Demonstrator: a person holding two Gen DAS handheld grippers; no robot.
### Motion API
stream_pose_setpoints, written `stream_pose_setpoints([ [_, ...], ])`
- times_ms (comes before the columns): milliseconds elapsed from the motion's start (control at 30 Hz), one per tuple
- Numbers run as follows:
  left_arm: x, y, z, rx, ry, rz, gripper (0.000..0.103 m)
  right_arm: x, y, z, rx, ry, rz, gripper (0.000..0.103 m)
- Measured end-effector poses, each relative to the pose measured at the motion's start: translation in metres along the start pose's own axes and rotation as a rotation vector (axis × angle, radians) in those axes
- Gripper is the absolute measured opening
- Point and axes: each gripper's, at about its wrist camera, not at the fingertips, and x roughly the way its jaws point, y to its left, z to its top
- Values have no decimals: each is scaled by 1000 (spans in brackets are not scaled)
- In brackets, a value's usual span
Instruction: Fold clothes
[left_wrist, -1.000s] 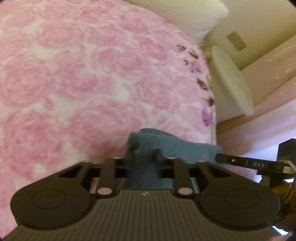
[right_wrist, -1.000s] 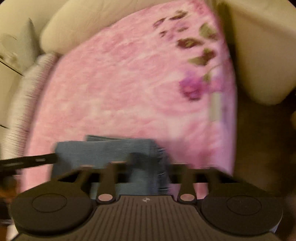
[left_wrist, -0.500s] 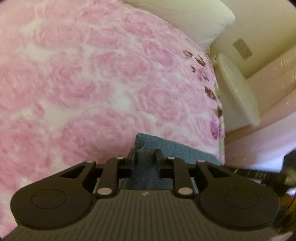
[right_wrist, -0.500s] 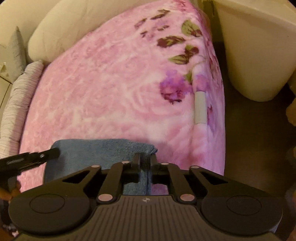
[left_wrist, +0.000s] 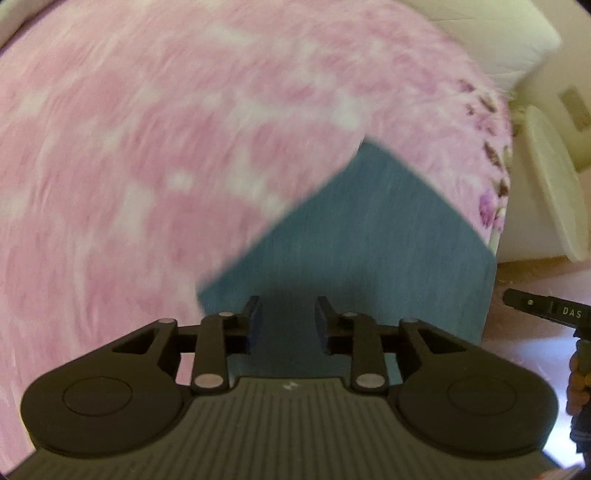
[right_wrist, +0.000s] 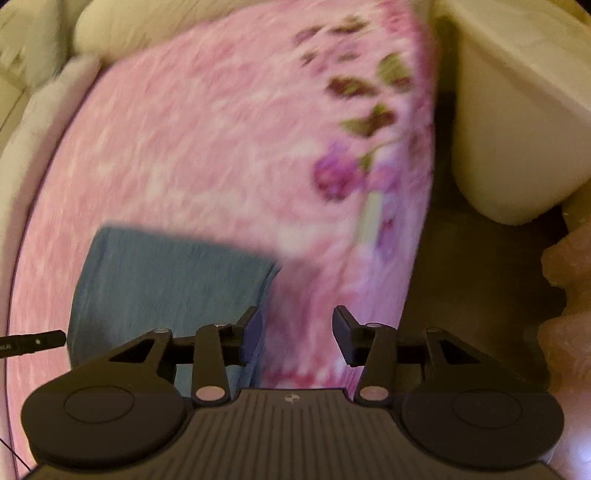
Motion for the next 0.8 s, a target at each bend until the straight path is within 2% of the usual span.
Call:
stream_pose_setpoints([
  [133, -16, -14, -28, -106, -36, 40, 34, 4, 30, -2, -126, 79, -3, 61],
  [200, -28, -23, -37, -124, -70, 67, 43, 0, 40, -2, -164, 86, 15, 65],
  [300, -42, -34, -49, -126, -106, 94, 43, -11, 48, -5, -221, 70, 27, 71],
  [467, -46, -40, -73, -118, -124, 118, 48, -23, 42, -18, -222, 56, 15, 72],
  [667, -50, -30, -120, -146, -121, 140, 48, -34, 38, -54, -219, 61, 16, 72],
  [800, -73, -27, -143, -166, -154, 97, 49, -52, 43, -76, -217, 54, 27, 72],
])
